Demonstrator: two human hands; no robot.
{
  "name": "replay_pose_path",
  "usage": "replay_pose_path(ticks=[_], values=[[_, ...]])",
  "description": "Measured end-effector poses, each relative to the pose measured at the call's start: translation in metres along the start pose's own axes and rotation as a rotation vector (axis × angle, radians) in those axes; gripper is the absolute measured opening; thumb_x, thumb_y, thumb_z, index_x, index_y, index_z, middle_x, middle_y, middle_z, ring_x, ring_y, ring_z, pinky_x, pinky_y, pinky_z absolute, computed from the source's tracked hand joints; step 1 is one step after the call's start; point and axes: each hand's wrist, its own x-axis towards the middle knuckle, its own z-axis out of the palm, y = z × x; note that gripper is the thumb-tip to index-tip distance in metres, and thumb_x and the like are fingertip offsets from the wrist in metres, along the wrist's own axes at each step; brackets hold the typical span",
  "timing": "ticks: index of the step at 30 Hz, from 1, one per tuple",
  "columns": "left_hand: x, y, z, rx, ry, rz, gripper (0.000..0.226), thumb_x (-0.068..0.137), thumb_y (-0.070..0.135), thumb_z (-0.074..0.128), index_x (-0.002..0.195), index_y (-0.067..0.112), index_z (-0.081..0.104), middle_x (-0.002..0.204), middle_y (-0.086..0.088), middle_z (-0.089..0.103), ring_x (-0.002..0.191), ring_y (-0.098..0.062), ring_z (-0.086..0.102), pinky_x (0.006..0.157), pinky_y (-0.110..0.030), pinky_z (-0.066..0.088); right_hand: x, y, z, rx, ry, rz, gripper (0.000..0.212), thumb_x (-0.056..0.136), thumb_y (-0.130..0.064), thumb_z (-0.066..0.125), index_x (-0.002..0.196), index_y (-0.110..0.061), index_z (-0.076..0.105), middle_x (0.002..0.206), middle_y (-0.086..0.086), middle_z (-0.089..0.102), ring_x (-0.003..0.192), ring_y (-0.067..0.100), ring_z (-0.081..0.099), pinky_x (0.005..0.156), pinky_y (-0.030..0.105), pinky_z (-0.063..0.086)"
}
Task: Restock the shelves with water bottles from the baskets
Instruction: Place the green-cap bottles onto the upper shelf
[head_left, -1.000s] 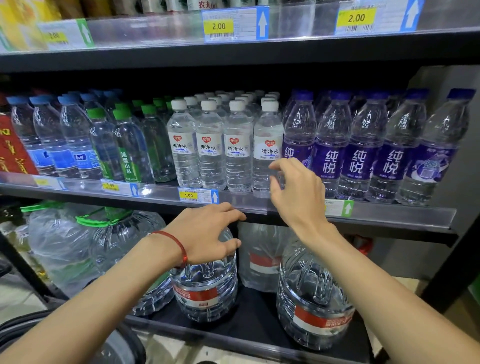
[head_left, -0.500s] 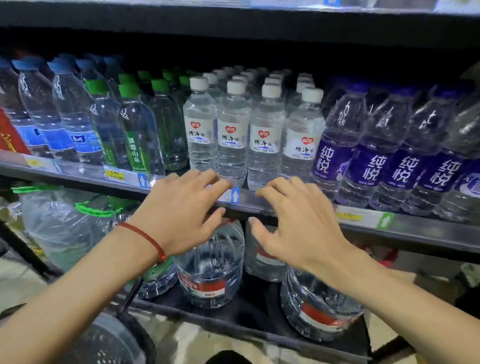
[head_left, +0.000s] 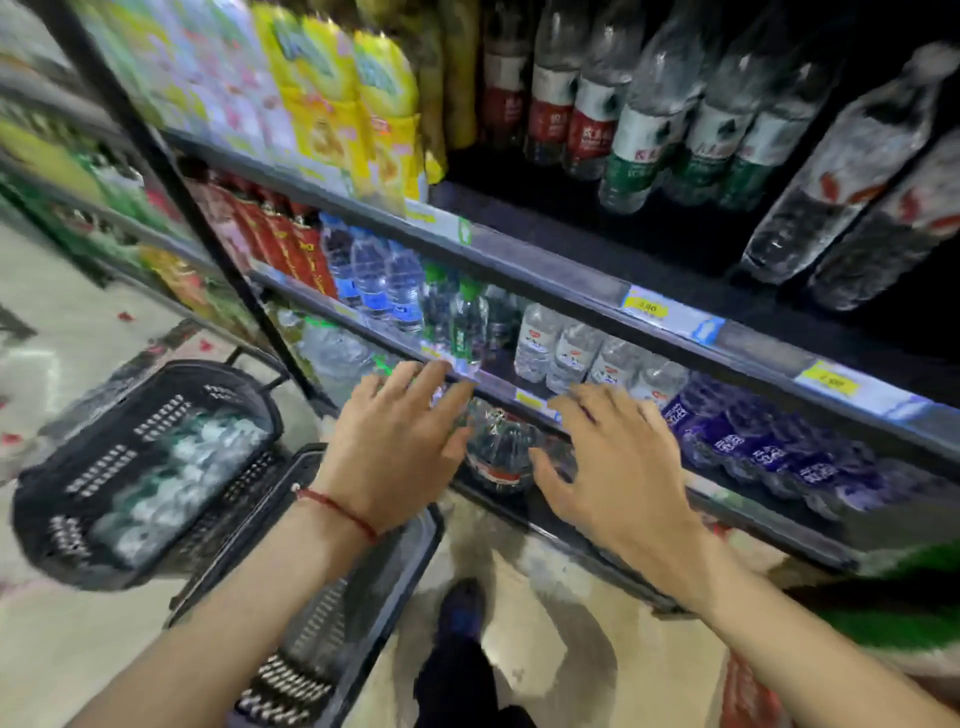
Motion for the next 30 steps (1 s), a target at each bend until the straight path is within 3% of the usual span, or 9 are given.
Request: replay_pose_path(ticks=[10,14,20,30], values=[[-0.173,0.002,-0.137,-0.081,-0.055,-0.31,0.042,0.089,0.04,0.062,0.126,0.02,0.065,0.13,-0.004,0.062,0.109,-0.032,0.058,0.083,-0.046,0.051,-0.078,-0.117,-0.113,0.056,-0.027,-0.158,0.042,0.085,-0.055,0.055,0.108,-0.022,0.067,0.113,0.0,0.062,0.11,0.029,0.056,0.093,0.045,0.044],[-0.252,-0.021,-0.159,-0.058,-0.032,-0.403,0.038,0.09,0.041,0.056,0.121,0.021,0.065,0.121,-0.003,0.061,0.104,-0.032,0.058,0.078,-0.045,0.052,-0.104,-0.185,-0.123,0.097,-0.047,-0.281,0.047,0.085,-0.055,0.054,0.112,-0.019,0.067,0.115,0.002,0.063,0.111,0.028,0.058,0.094,0.046,0.045],[-0.366,-0.082,-0.157,-0.059,0.001,-0.524,0.041,0.089,0.038,0.063,0.124,0.017,0.068,0.126,-0.005,0.064,0.107,-0.031,0.062,0.073,-0.041,0.05,-0.137,-0.302,-0.117,0.142,-0.076,-0.395,0.044,0.088,-0.055,0.054,0.112,-0.02,0.067,0.115,0.0,0.063,0.112,0.025,0.057,0.097,0.043,0.045],[-0.5,-0.238,-0.178,-0.034,-0.141,-0.393,0.045,0.095,0.045,0.051,0.131,0.021,0.063,0.131,-0.003,0.062,0.115,-0.029,0.06,0.081,-0.042,0.053,-0.175,-0.487,-0.092,0.061,-0.169,-0.308,0.047,0.092,-0.053,0.038,0.107,-0.021,0.069,0.111,0.0,0.063,0.11,0.026,0.058,0.094,0.041,0.048]])
